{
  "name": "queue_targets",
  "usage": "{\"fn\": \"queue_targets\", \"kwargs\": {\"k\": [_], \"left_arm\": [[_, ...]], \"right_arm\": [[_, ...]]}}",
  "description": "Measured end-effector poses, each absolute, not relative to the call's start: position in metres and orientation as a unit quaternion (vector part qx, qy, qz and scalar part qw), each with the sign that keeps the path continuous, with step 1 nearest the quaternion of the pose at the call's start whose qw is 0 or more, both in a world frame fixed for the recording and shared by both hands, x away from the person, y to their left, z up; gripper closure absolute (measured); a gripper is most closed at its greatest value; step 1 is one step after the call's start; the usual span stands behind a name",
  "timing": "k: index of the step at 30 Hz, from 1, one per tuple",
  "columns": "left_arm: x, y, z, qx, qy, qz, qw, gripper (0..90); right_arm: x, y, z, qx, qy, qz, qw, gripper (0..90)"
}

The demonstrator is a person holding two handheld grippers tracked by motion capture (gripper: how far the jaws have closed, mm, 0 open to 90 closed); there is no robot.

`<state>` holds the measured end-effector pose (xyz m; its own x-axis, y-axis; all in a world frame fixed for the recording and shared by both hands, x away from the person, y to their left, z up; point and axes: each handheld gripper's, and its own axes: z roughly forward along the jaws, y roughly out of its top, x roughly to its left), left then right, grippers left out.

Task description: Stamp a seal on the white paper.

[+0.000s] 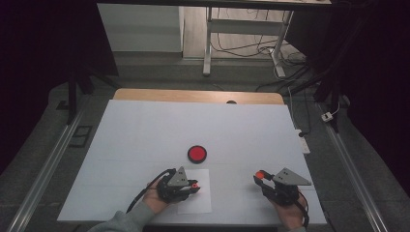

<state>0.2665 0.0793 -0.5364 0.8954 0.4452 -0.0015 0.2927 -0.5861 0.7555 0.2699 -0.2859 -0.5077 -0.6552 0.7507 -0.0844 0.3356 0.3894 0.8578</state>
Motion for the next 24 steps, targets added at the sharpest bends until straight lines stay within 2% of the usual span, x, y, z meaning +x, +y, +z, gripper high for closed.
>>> {"fn": "queue_targets", "kwargs": {"k": [21, 24], "left_arm": [[0.266, 0.078, -0.535, 0.886, 0.207, 0.098, 0.404, 72.3], [0.266, 0.084, -0.524, 0.861, 0.217, 0.083, 0.453, 72.2]], "right_arm": [[0.27, -0.286, -0.508, 0.339, 0.799, 0.435, 0.239, 64.5], [0.27, -0.286, -0.508, 0.338, 0.799, 0.435, 0.24, 64.4]]}}
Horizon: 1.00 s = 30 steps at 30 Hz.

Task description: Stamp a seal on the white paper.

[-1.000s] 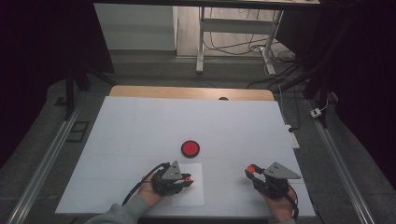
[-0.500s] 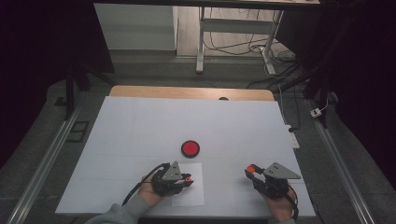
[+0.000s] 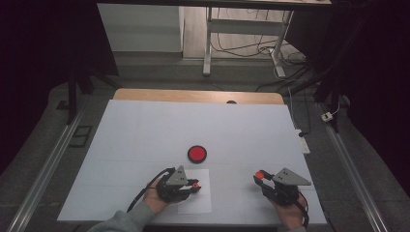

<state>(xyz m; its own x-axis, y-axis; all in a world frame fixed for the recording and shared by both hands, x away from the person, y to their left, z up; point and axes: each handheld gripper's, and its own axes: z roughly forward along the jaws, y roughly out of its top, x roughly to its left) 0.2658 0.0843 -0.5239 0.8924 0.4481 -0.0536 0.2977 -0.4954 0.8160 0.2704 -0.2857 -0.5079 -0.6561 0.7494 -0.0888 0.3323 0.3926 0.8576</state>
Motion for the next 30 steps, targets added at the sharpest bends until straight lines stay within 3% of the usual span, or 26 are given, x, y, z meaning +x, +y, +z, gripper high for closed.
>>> {"fn": "queue_targets", "kwargs": {"k": [6, 30], "left_arm": [[0.268, 0.106, -0.499, 0.813, 0.241, 0.071, 0.525, 72.3], [0.281, 0.117, -0.475, 0.798, 0.276, 0.084, 0.529, 72.1]], "right_arm": [[0.271, -0.286, -0.508, 0.339, 0.799, 0.435, 0.239, 64.5], [0.271, -0.282, -0.507, 0.335, 0.8, 0.438, 0.237, 64.4]]}}
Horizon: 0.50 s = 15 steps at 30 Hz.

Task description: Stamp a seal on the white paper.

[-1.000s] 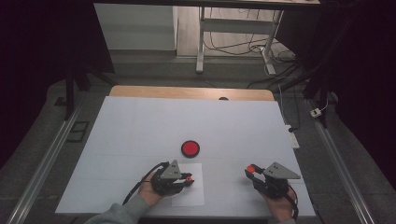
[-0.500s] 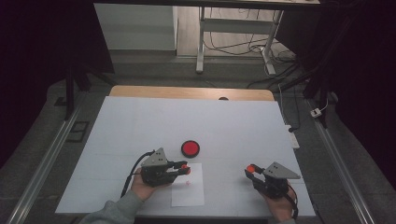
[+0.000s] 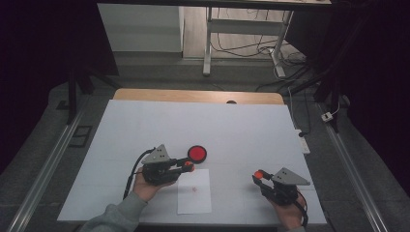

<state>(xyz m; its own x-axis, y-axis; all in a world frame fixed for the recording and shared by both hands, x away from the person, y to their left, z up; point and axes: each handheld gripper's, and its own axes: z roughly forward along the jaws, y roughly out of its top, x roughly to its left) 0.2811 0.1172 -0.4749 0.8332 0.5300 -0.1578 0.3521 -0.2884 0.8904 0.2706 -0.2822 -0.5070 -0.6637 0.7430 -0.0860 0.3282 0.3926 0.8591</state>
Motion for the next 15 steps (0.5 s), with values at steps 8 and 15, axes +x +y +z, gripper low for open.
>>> {"fn": "queue_targets", "kwargs": {"k": [8, 15], "left_arm": [[0.2835, 0.1135, -0.4727, 0.803, 0.273, 0.083, 0.523, 72.1], [0.2841, 0.1128, -0.4734, 0.805, 0.272, 0.081, 0.521, 72.1]], "right_arm": [[0.2713, -0.2809, -0.5081, 0.333, 0.803, 0.434, 0.236, 64.4], [0.2719, -0.2819, -0.5089, 0.335, 0.801, 0.436, 0.236, 64.4]]}}
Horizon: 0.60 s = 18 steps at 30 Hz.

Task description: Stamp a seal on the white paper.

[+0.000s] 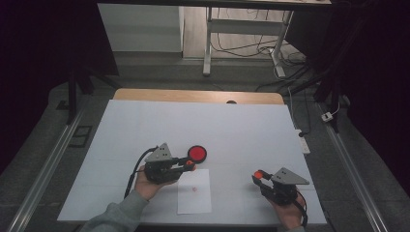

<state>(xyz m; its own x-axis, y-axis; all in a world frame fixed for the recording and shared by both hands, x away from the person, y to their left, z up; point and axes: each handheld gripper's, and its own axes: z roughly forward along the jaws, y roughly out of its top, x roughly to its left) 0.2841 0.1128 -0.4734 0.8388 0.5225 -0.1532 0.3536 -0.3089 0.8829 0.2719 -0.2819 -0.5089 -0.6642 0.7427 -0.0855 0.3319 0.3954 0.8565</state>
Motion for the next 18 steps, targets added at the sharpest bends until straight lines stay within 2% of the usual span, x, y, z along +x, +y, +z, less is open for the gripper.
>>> {"fn": "queue_targets", "kwargs": {"k": [18], "left_arm": [[0.2831, 0.1076, -0.4746, 0.81, 0.266, 0.078, 0.518, 72.1]], "right_arm": [[0.2718, -0.2753, -0.5095, 0.327, 0.805, 0.437, 0.232, 64.4]]}}
